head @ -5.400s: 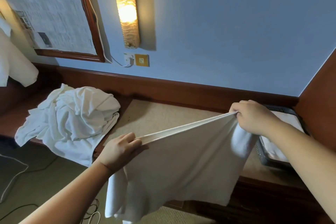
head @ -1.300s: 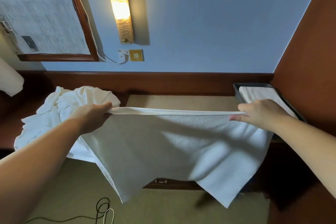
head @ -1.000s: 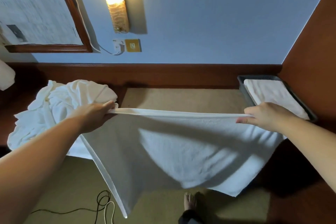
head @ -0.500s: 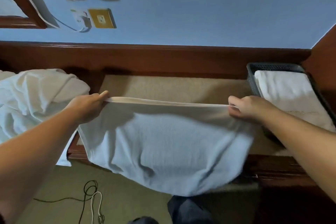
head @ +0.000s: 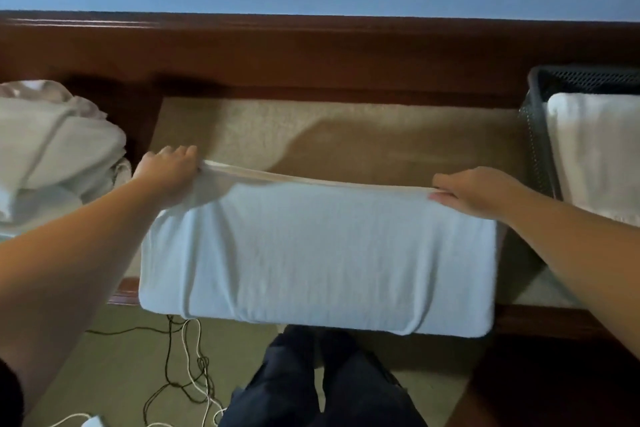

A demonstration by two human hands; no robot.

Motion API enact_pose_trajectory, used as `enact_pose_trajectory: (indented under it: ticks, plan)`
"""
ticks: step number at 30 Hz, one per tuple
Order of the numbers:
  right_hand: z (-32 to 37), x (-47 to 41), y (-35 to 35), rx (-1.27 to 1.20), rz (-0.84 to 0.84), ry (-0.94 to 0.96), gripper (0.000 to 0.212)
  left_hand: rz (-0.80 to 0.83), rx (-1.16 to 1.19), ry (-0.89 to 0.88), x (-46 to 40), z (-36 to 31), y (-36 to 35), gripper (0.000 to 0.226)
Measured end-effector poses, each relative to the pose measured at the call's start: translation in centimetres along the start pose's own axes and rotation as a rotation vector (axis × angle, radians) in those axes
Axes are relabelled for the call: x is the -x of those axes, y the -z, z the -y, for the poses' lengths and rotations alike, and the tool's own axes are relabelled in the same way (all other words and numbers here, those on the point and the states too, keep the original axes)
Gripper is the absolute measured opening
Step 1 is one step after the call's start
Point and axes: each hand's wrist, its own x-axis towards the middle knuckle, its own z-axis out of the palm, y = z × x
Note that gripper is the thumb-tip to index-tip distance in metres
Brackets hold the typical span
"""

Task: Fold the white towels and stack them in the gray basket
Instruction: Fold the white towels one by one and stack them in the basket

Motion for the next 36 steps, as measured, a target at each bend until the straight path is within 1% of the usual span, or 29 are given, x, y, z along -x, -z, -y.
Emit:
enact_pose_trajectory:
  ticks: [4, 6, 9, 12, 13, 15, 16, 18, 20, 21, 23, 27, 30, 32, 34, 36]
  plan:
    - [-1.8, -4.2, -0.5, 0.017, 0.117, -0.072, 0.025, 0.016, -0.037, 0.013, -4.1, 0.2, 0.0, 0.023]
    - [-2.9, -6.7, 0.4, 0.053, 0.128, -0.113, 0.028, -0.015, -0.016, 0.034, -6.6, 0.2, 0.6, 0.025]
    - [-5.2, -10.4, 1.8, 0.047, 0.052, -0.217, 0.028, -0.071, 0.044, 0.100, -11.0, 0.3, 2.2, 0.029]
    - [-6.9, -13.9, 3.0, 0.148, -0.105, -0.279, 0.025, -0.078, 0.038, 0.173, -15.2, 0.5, 3.2, 0.032]
    - [-7.1, -14.8, 3.2, 0.185, -0.127, -0.315, 0.024, -0.067, 0.030, 0.194, -16.2, 0.3, 3.3, 0.031]
    - [-6.6, -16.6, 3.5, 0.216, -0.082, -0.402, 0.022, -0.011, 0.029, 0.214, -17.8, -0.7, 2.9, 0.034]
    - [-6.0, -17.5, 3.6, 0.191, -0.040, -0.443, 0.022, 0.046, 0.038, 0.202, -18.4, -1.5, 2.6, 0.040]
    - [-4.4, -19.2, 3.2, 0.073, 0.027, -0.498, 0.026, 0.149, 0.061, 0.138, -18.8, -3.3, 1.8, 0.059]
    - [-3.0, -20.2, 2.5, -0.043, 0.032, -0.517, 0.030, 0.162, 0.117, 0.095, -19.0, -4.9, 1.1, 0.076]
    - [-2.7, -20.5, 2.2, -0.065, 0.011, -0.516, 0.029, 0.141, 0.158, 0.084, -19.2, -5.2, 0.9, 0.079]
    - [-2.7, -20.8, 1.9, -0.086, -0.023, -0.524, 0.025, 0.078, 0.190, 0.036, -19.6, -5.4, 0.7, 0.073]
    - [-3.8, -21.2, 2.7, -0.129, 0.021, -0.555, 0.019, 0.001, 0.107, -0.068, -21.0, -4.4, 0.8, 0.048]
    - [-4.1, -21.9, 3.0, -0.119, -0.013, -0.563, 0.015, -0.023, 0.146, -0.040, -21.8, -4.2, 0.8, 0.040]
    - [-4.0, -22.3, 2.4, -0.106, -0.095, -0.587, 0.012, -0.044, 0.236, 0.011, -21.9, -4.4, 0.4, 0.037]
    - [-4.2, -22.7, 1.7, -0.064, -0.219, -0.602, 0.011, -0.113, 0.307, 0.059, -21.9, -4.6, -0.2, 0.029]
    - [-4.4, -23.2, 1.4, -0.031, -0.339, -0.624, 0.016, -0.192, 0.355, 0.119, -22.1, -4.9, -0.4, 0.022]
